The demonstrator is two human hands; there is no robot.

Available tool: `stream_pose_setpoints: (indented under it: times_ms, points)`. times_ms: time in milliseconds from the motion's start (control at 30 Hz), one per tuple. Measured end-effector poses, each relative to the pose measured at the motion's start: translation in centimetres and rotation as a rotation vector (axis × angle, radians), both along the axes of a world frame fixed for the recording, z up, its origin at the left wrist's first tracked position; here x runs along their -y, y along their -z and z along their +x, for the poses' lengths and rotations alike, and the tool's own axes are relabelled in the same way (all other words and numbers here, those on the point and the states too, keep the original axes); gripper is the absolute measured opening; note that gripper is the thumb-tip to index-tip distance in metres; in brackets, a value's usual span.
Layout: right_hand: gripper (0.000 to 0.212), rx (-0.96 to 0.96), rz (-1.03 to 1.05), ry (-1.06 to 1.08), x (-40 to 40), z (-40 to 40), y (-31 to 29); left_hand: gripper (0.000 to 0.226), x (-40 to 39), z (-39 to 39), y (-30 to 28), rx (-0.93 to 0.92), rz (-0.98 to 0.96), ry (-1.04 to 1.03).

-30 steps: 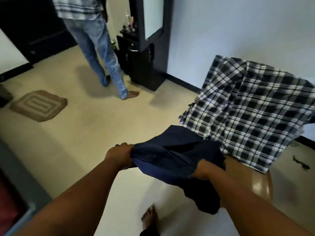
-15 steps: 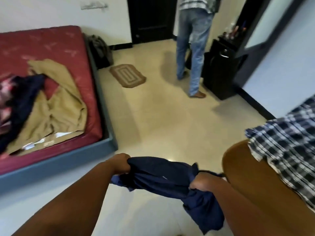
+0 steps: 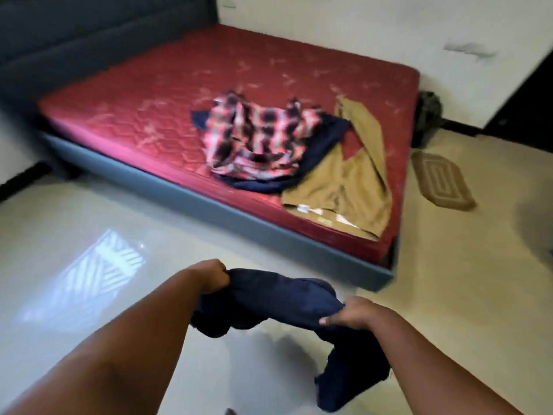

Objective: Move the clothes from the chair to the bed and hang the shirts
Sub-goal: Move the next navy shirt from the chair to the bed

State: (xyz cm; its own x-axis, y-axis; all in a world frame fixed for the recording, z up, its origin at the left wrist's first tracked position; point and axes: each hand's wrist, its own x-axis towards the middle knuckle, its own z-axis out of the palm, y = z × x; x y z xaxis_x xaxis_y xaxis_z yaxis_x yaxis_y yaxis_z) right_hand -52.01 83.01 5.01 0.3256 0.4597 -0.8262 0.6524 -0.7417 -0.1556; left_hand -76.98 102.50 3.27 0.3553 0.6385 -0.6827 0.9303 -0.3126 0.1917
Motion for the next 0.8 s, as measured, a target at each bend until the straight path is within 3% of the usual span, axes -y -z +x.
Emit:
stream_pose_setpoints:
  times_ms: [100, 233, 367, 500, 567, 633, 700, 800]
  points:
    - [0.057, 0.000, 0.035, -0.210, -9.2, -5.1, -1.4, 0.042, -5.0, -6.2, -1.7, -0.130, 0.062, -0.101]
    - [0.052, -0.051, 0.114, -0.358, -18.2, -9.2, -3.6, 0.041, -10.2, -11.0, -3.3, -0.273, 0.229, -0.207]
    - [0.063, -0.170, 0.199, -0.393, -25.8, -10.3, -5.1, 0.040, -16.3, -11.5, -3.9, -0.140, 0.429, -0.565]
    - [0.102, -0.094, 0.072, -0.570, -36.6, -7.8, -6.0, 0.037, -26.9, -9.6, -5.7, -0.002, 0.567, -0.809]
    - [0.095, -0.046, 0.021, -0.623, -43.4, -5.3, -7.7, 0.036, -33.0, -7.2, -7.7, 0.083, 0.594, -0.935]
    - [0.067, 0.032, 0.196, -0.651, -51.5, -1.6, -10.8, 0.038, -40.2, -3.6, -11.2, 0.269, 0.644, -1.131]
    - [0.048, 0.125, 0.552, -0.561, -59.1, 3.0, -16.7, 0.042, -47.3, 0.8, -16.9, 0.529, 0.719, -1.307]
    - [0.024, 0.255, 1.177, -0.228, -67.8, 9.8, -28.8, 0.046, -57.5, 7.6, -27.0, 1.076, 0.777, -1.237]
